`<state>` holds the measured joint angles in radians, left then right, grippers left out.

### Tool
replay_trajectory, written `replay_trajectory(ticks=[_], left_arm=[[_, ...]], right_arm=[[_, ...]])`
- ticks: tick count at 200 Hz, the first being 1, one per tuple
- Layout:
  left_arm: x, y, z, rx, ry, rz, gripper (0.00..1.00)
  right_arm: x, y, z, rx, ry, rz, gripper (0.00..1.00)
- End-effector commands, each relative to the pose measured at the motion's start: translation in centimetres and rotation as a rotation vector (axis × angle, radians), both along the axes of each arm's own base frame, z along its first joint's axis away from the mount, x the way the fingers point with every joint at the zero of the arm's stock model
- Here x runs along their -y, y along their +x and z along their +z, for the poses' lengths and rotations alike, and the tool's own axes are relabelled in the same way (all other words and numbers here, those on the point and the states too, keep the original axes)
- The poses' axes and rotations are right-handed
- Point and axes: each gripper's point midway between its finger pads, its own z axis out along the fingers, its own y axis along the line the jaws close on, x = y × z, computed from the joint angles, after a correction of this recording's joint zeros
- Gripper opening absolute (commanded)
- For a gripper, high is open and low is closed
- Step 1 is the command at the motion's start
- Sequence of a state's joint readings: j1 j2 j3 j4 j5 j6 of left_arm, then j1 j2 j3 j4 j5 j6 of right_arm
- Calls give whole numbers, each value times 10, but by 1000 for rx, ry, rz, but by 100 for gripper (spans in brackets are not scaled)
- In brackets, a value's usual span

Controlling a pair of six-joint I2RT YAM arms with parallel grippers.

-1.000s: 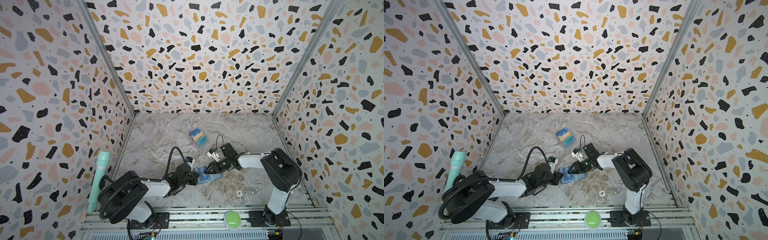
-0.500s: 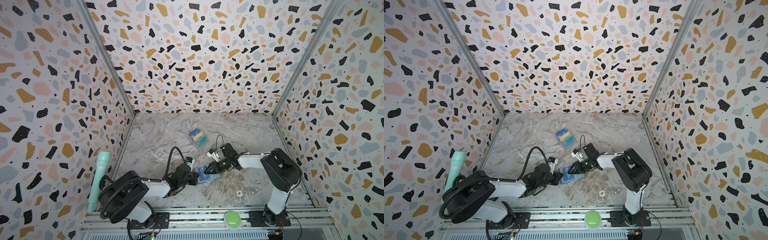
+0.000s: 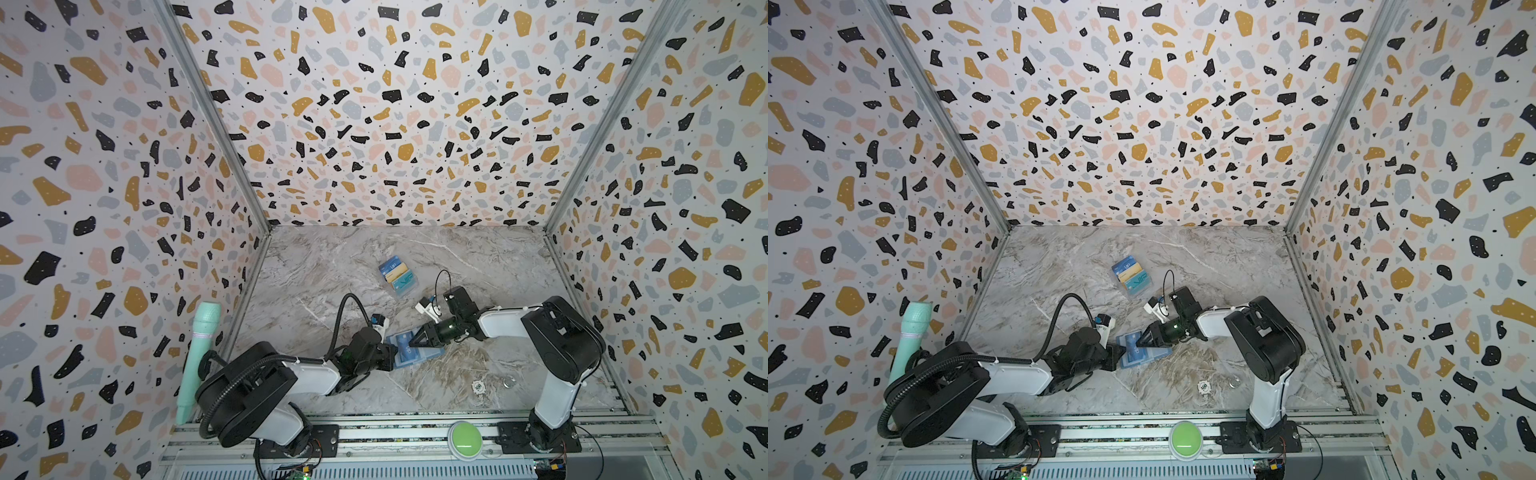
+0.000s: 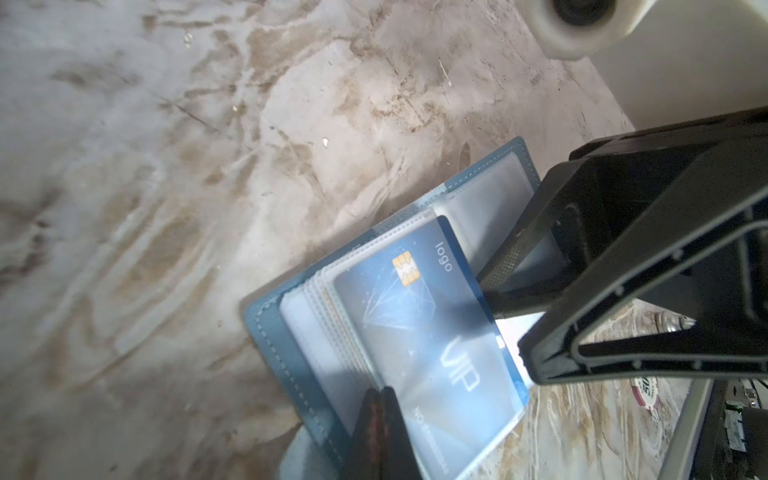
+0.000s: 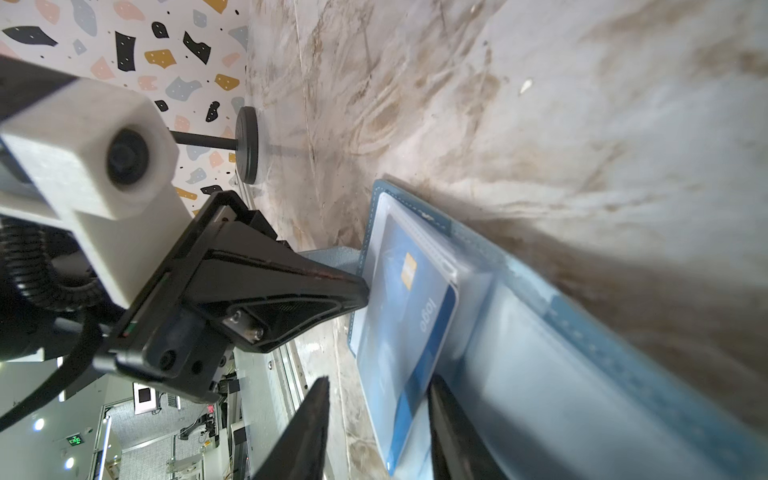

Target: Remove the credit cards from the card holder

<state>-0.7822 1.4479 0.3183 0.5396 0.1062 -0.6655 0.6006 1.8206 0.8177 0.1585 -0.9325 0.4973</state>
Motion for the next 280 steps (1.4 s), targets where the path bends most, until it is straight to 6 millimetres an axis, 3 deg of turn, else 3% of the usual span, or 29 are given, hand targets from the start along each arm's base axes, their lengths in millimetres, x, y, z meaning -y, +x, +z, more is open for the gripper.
replay_trajectory(ticks=[1, 127, 280], left_arm=[[-14, -14, -23, -59, 80, -6, 1], [-15, -14, -25, -63, 90, -6, 1], [-16, -15, -26, -64, 95, -6, 1]], right_arm=[[-5, -9, 23, 13, 79, 50, 40], [7, -6, 21, 36, 35, 36, 38], [-4, -17, 10, -118, 195, 37, 37]])
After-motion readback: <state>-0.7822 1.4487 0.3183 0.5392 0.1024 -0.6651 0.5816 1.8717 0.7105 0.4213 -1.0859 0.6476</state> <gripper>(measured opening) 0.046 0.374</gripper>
